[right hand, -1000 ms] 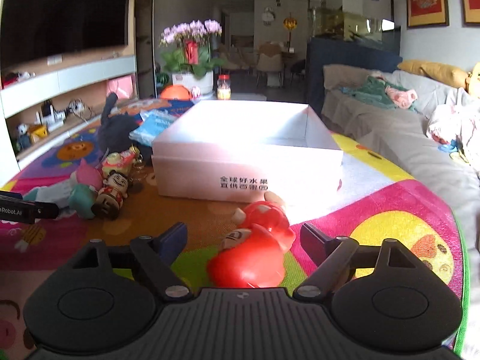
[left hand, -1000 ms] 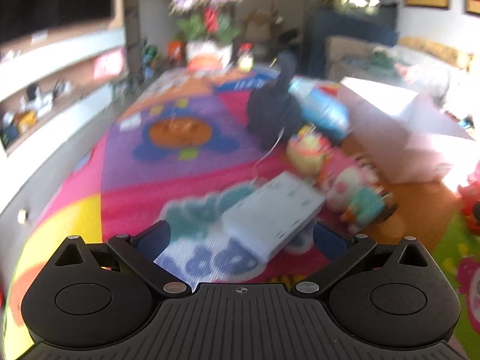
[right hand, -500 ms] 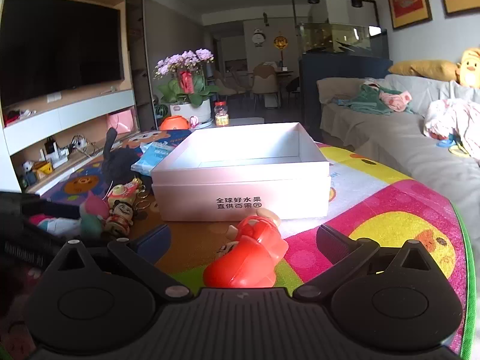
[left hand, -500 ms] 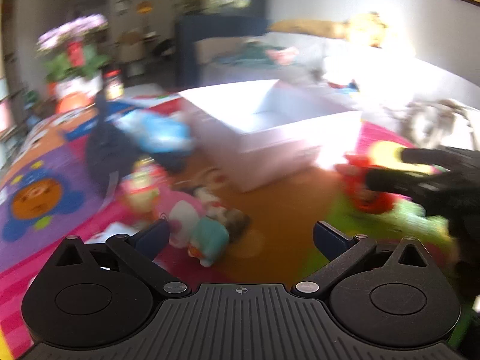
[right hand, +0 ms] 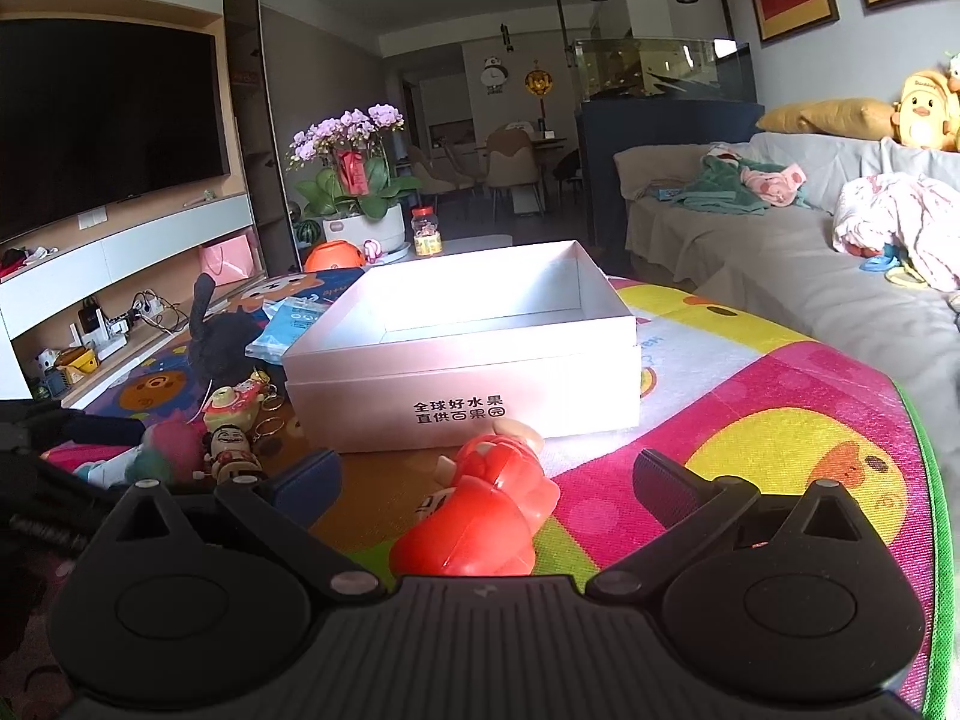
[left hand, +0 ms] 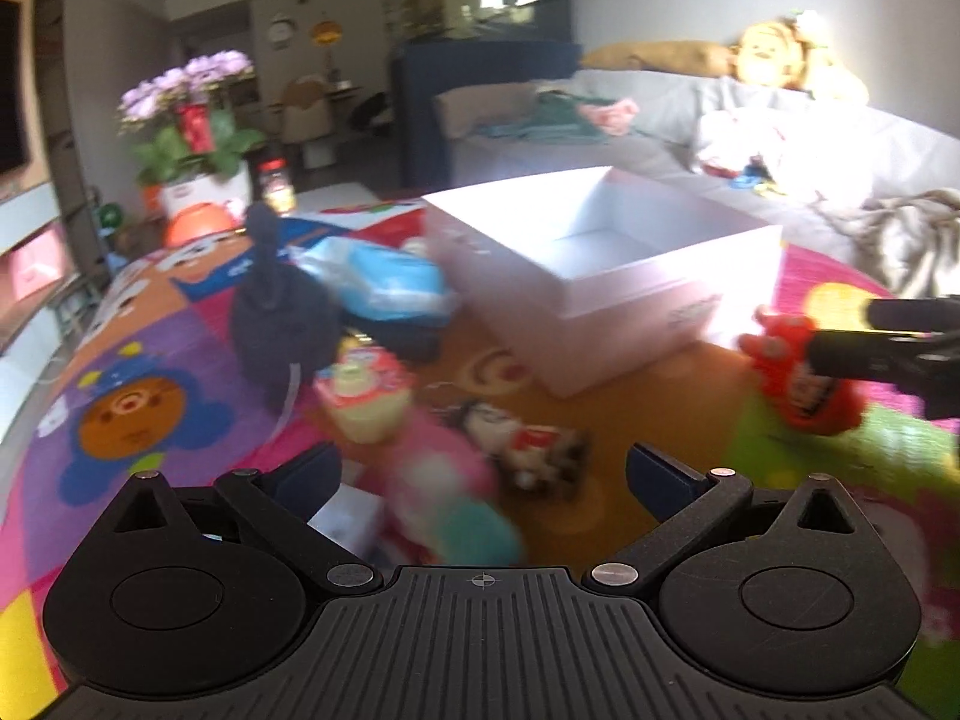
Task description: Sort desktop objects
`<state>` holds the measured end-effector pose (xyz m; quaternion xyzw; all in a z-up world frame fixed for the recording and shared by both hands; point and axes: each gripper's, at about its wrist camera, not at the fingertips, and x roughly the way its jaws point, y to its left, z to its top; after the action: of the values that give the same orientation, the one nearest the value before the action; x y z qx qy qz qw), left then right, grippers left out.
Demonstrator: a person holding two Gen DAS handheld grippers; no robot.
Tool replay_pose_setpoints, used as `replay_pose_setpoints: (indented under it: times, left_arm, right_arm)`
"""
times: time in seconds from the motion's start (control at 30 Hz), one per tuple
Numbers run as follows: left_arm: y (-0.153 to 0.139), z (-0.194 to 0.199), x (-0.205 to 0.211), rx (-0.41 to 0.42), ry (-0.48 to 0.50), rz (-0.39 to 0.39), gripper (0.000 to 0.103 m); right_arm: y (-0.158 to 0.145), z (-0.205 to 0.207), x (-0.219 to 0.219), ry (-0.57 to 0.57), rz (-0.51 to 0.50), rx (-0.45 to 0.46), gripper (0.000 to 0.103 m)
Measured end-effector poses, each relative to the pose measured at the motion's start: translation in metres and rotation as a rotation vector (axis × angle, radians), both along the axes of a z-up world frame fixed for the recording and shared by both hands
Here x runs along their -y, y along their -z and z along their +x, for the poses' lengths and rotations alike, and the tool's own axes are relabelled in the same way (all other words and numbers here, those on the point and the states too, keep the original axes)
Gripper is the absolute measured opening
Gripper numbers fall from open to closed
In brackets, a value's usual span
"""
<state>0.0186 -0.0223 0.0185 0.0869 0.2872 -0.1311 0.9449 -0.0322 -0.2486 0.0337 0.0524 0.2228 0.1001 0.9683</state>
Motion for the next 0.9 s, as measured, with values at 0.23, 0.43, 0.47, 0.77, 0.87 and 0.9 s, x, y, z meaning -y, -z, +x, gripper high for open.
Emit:
replay_pose_setpoints:
  times: [0.23, 0.43, 0.47, 0.77, 0.87, 0.9]
  left_arm:
    - [0.000, -0.005, -0.012, -0.021, 0.006, 0.020, 0.103]
    - [0.004, -0.018, 0.000, -0.023, 0.028, -0.039, 0.103]
    - [0.005, -0.017, 0.001, -0.011, 0.013, -0.037, 0.098]
    - [0.004, -0.021, 0.001, 0.025, -0.050, 0.095, 0.044]
    - [0.002, -0.036, 0.001, 0.058, -0.031, 0.207, 0.044]
    - [0.002, -0.040, 0.002, 0.066, -0.019, 0.240, 0.044]
  right_arm:
    - [0.000, 0.000, 0.001, 0.004, 0.003, -0.004, 0.103]
    - [0.000, 0.002, 0.001, 0.008, 0.003, -0.008, 0.103]
    - [0.000, 0.002, 0.001, 0.009, 0.004, -0.007, 0.103]
    - [0.001, 0.002, 0.001, 0.013, 0.008, -0.008, 0.103]
    - [0.000, 0.002, 0.001, 0.014, 0.010, -0.007, 0.103]
    - [0.000, 0.002, 0.000, 0.015, 0.010, -0.006, 0.103]
